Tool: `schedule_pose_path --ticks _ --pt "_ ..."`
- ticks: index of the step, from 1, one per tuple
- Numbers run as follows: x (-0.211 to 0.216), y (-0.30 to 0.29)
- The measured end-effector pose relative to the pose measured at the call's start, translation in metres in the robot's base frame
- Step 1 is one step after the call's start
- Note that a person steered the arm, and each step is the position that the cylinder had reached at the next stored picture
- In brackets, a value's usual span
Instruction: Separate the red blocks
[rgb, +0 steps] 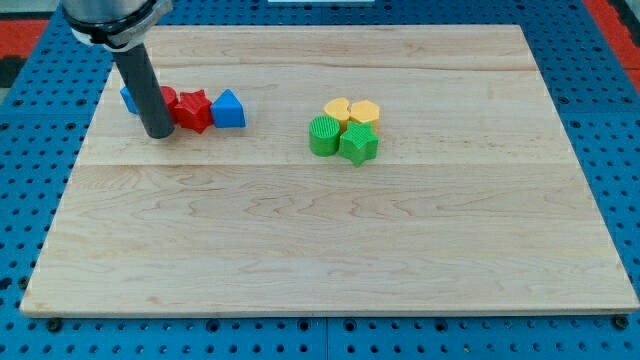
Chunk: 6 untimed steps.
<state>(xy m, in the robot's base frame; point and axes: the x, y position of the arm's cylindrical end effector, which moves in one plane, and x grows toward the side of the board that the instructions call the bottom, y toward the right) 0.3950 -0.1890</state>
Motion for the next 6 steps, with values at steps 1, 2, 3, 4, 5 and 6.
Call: schedule_pose_path --ticks 1,2,3,4,5,6 --pt "0.0 0.011" --pt "-0.004 0.017" --pt "-0.011 0.023" --pt "-0.023 0.025" --pt "-0.011 0.005" --pt "0.005 -0.034"
